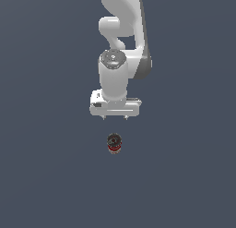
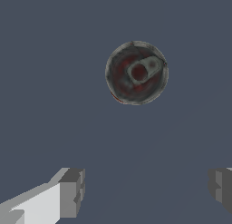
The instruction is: Pick up the object and move it to a goal position.
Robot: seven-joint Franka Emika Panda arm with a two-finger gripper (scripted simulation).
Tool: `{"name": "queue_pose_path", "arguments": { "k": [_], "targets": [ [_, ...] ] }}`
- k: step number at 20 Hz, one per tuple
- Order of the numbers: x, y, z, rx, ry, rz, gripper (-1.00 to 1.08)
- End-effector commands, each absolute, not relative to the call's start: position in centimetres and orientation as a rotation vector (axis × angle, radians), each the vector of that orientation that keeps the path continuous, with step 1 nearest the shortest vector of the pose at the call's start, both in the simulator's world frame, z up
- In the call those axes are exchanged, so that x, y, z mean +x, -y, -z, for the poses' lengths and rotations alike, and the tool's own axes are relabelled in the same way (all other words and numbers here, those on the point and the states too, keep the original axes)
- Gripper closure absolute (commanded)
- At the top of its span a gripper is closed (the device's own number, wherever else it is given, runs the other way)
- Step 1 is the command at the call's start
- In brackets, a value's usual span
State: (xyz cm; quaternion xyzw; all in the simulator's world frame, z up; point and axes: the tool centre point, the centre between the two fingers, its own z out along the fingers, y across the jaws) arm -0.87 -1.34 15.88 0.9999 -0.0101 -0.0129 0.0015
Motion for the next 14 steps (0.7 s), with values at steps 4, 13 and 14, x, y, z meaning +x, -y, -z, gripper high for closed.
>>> {"name": "queue_pose_path", "arguments": {
  "k": [4, 13, 14],
  "targets": [
    [-0.8, 0.7, -16.0, 3.136, 0.007, 0.043, -0.92],
    [-0.9, -1.3, -16.6, 3.128, -0.072, 0.053, -0.92],
    [-0.8, -1.3, -16.5, 3.128, -0.076, 0.052, -0.92]
  ]
}}
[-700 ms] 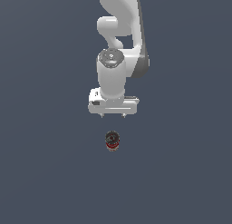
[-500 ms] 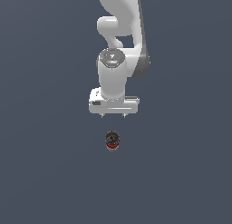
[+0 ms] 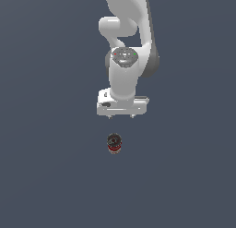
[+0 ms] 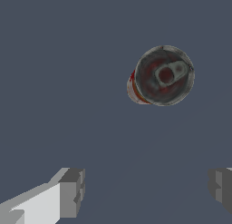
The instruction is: Pick up the object and move it to a goal position.
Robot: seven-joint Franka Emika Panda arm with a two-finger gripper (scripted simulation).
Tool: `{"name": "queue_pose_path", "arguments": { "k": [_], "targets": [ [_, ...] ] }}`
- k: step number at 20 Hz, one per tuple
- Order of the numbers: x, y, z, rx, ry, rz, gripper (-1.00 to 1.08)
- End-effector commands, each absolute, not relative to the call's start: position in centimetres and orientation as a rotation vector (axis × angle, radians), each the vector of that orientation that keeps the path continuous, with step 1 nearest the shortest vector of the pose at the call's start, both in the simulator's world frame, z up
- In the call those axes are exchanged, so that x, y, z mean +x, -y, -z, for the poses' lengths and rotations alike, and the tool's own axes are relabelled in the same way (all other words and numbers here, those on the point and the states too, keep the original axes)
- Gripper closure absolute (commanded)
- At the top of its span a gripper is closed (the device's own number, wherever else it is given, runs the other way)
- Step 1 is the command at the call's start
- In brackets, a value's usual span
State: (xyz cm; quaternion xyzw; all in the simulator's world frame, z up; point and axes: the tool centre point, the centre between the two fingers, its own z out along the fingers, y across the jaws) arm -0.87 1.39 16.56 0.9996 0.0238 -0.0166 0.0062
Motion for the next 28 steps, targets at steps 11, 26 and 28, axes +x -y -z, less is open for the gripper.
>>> {"name": "queue_pose_path", "arguments": {
  "k": [11, 26, 28],
  "targets": [
    [1.6, -0.6, -15.6, 3.121, -0.257, 0.04, -0.92],
    [6.6, 1.4, -13.2, 3.07, -0.66, 0.006, -0.92],
    [6.9, 1.5, -13.0, 3.065, -0.686, 0.003, -0.92]
  ]
}}
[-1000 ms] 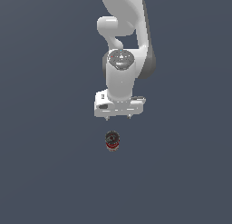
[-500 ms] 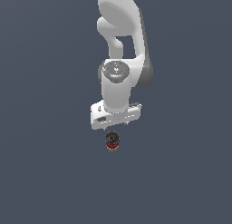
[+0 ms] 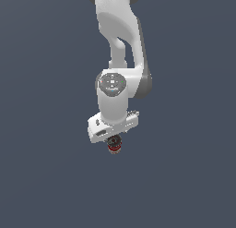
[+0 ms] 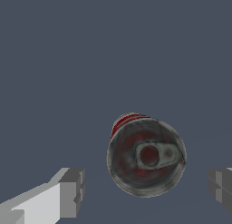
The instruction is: Pick up the object and move it to a goal position.
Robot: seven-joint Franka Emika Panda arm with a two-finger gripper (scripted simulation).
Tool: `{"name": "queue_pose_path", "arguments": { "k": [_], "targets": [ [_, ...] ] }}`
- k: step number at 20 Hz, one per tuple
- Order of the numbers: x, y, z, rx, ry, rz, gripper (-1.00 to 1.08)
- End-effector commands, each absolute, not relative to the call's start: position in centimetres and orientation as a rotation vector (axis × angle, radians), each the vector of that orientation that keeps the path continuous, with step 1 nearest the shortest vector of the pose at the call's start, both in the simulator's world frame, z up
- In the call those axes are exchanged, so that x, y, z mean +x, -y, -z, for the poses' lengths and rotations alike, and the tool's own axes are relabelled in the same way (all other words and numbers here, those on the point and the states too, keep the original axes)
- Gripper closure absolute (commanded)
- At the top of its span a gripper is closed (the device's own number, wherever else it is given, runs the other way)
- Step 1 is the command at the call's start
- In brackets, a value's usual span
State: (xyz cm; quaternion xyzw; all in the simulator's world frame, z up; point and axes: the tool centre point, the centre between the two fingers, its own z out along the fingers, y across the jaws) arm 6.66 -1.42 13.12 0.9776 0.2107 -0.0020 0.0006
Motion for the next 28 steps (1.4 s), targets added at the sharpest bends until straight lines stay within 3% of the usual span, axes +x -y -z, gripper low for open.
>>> {"name": "queue_pose_path", "arguments": {
  "k": [1, 25, 26, 28],
  "targets": [
    [7.1, 1.6, -12.9, 3.063, -0.696, 0.002, -0.92],
    [7.3, 1.7, -7.7, 3.058, -0.72, 0.0, -0.92],
    [7.3, 1.7, -7.7, 3.058, -0.72, 0.0, 1.08],
    [7.3, 1.7, -7.7, 3.058, -0.72, 0.0, 1.08]
  ]
}}
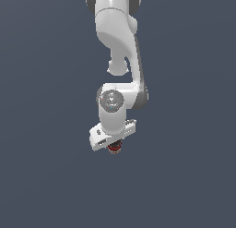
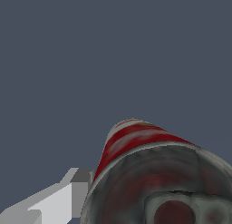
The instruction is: Pick up the object and move it to a goal position.
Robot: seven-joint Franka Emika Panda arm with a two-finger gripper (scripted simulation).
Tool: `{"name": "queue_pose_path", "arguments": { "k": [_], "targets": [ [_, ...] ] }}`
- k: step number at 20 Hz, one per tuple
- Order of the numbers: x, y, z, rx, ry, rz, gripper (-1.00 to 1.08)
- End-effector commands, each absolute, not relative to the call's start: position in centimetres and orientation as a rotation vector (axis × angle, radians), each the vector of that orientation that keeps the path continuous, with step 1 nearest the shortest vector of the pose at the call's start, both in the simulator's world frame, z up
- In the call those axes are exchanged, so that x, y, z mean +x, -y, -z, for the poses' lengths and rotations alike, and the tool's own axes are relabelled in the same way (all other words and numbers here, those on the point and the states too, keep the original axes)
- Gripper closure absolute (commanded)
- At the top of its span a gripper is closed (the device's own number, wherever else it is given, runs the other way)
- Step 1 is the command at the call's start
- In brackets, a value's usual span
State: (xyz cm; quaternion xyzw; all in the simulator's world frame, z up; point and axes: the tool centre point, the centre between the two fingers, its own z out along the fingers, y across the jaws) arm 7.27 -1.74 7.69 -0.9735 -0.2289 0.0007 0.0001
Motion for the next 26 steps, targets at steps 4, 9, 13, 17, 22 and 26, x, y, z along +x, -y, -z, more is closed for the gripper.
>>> {"name": "queue_pose_path", "arguments": {
  "k": [4, 9, 13, 17, 22, 26],
  "targets": [
    [7.3, 1.7, -7.7, -3.058, 0.719, 0.0, 1.08],
    [7.3, 1.7, -7.7, -3.058, 0.719, -0.002, 1.08],
    [7.2, 1.5, -8.4, -3.058, 0.719, -0.002, 1.08],
    [6.9, 0.9, -10.0, -3.058, 0.719, -0.002, 1.08],
    [6.4, -0.5, -13.4, -3.058, 0.719, -0.002, 1.08],
    [5.7, -2.0, -17.3, -3.059, 0.72, -0.002, 1.08]
  ]
}}
